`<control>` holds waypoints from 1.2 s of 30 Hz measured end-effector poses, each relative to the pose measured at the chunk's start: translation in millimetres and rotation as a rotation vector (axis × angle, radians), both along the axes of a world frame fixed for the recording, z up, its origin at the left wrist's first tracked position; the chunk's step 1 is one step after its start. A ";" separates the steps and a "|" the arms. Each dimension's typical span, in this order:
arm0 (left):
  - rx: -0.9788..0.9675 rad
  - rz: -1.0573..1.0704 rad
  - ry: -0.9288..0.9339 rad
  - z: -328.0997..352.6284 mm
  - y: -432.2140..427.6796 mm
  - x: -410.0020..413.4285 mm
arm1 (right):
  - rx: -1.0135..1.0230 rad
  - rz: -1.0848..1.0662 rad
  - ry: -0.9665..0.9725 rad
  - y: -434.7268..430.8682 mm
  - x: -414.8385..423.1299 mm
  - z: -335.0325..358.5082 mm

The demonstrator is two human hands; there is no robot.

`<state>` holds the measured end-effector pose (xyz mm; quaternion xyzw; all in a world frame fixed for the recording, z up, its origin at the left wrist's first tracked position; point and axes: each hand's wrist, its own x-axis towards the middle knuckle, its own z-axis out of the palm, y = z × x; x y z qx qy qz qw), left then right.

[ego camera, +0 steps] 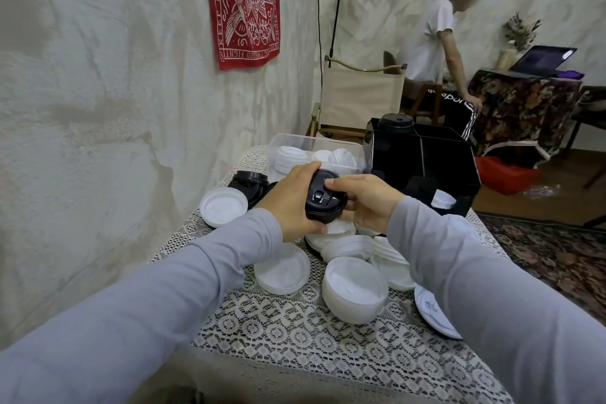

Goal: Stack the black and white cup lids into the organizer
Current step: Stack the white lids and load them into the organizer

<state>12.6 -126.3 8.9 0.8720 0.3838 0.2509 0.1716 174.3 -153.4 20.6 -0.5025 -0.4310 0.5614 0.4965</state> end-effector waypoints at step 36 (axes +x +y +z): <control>0.049 0.379 0.535 36.2 73.6 -84.0 | 0.139 0.262 -1.549 101.3 -63.8 -2.1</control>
